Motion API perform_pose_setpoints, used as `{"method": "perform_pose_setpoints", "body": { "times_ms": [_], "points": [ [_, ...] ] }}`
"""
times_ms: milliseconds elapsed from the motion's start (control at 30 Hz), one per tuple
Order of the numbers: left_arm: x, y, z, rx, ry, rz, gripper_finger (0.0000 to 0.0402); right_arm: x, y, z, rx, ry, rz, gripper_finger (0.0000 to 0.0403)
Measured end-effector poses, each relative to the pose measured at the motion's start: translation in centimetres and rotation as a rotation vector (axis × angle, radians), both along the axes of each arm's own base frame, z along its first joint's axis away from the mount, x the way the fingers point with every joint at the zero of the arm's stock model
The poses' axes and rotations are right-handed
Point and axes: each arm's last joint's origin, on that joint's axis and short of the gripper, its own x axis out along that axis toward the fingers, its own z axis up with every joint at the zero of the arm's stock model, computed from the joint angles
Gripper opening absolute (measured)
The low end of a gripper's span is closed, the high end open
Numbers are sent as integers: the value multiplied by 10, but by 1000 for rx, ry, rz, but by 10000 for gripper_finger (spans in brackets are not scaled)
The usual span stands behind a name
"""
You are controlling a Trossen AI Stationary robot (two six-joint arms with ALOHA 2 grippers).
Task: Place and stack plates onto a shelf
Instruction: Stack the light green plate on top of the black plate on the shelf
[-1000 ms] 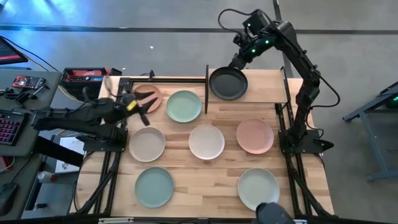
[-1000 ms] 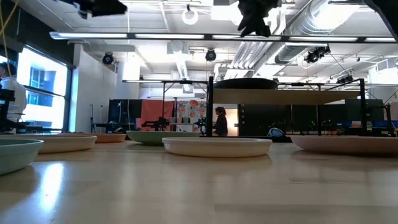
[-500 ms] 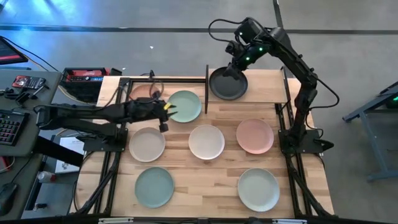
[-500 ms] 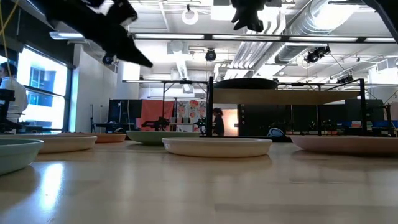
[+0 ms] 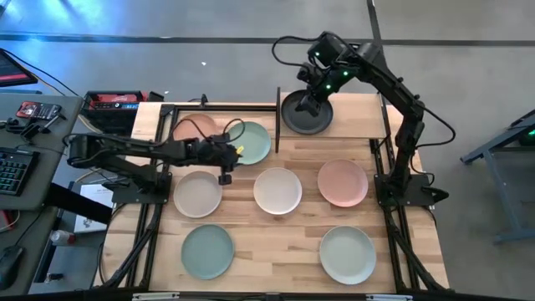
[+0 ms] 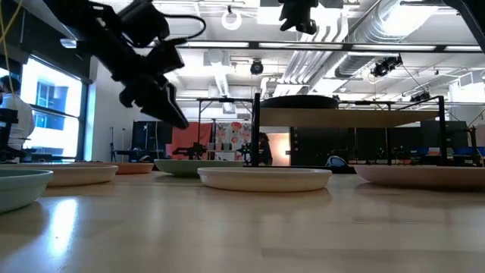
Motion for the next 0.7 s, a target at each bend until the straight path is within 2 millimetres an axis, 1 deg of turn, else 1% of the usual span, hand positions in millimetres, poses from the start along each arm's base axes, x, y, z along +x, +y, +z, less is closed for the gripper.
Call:
{"method": "perform_pose_setpoints", "body": {
  "times_ms": [200,500,700],
  "points": [
    [5,1,-16,-19,69,-4,110,2,2,-1,-39,25,-17,94],
    [10,4,-38,26,168,25,110,2,2,-1,-22,27,-36,94],
    [12,8,-52,24,220,50,110,2,2,-1,-8,27,-51,94]
  ]
}}
